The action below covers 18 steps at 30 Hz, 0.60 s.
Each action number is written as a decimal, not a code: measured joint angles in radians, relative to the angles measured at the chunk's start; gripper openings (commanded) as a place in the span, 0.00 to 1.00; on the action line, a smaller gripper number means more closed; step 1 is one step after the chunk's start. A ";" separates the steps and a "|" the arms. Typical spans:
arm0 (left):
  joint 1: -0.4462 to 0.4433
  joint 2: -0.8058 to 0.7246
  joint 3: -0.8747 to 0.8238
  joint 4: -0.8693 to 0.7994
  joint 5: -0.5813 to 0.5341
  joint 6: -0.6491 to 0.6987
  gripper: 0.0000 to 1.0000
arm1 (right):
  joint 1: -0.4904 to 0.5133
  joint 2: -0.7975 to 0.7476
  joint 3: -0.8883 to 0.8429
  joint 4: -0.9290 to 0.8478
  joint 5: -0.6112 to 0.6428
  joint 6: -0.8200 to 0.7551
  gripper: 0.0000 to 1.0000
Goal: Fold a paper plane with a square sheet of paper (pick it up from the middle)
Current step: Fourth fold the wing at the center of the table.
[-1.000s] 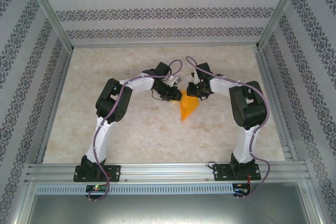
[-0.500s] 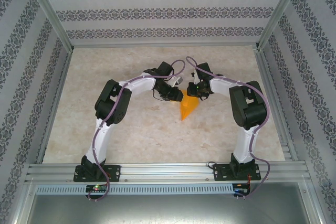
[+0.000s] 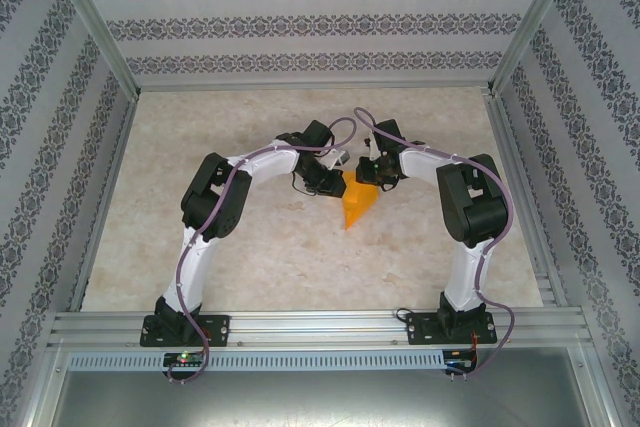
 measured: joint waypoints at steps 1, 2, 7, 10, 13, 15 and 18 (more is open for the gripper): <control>0.000 0.000 0.000 0.000 0.000 0.001 0.14 | 0.000 0.000 0.000 0.000 -0.003 0.000 0.19; 0.000 0.000 0.000 -0.001 0.000 0.002 0.14 | 0.000 0.000 0.000 0.001 -0.007 0.000 0.20; 0.000 0.008 0.000 -0.003 0.001 0.008 0.14 | 0.000 -0.005 -0.002 0.005 -0.022 0.004 0.23; 0.000 0.015 0.000 -0.003 0.001 0.008 0.14 | 0.000 -0.009 -0.003 0.005 -0.028 0.010 0.28; 0.001 0.023 0.000 -0.002 0.002 0.008 0.14 | 0.000 -0.027 -0.016 0.003 -0.030 0.011 0.29; 0.001 0.023 0.001 -0.003 0.004 0.008 0.14 | 0.000 -0.045 -0.027 0.000 -0.030 0.011 0.30; 0.001 0.023 0.001 -0.003 0.005 0.008 0.14 | 0.000 -0.093 -0.051 -0.006 -0.025 0.011 0.30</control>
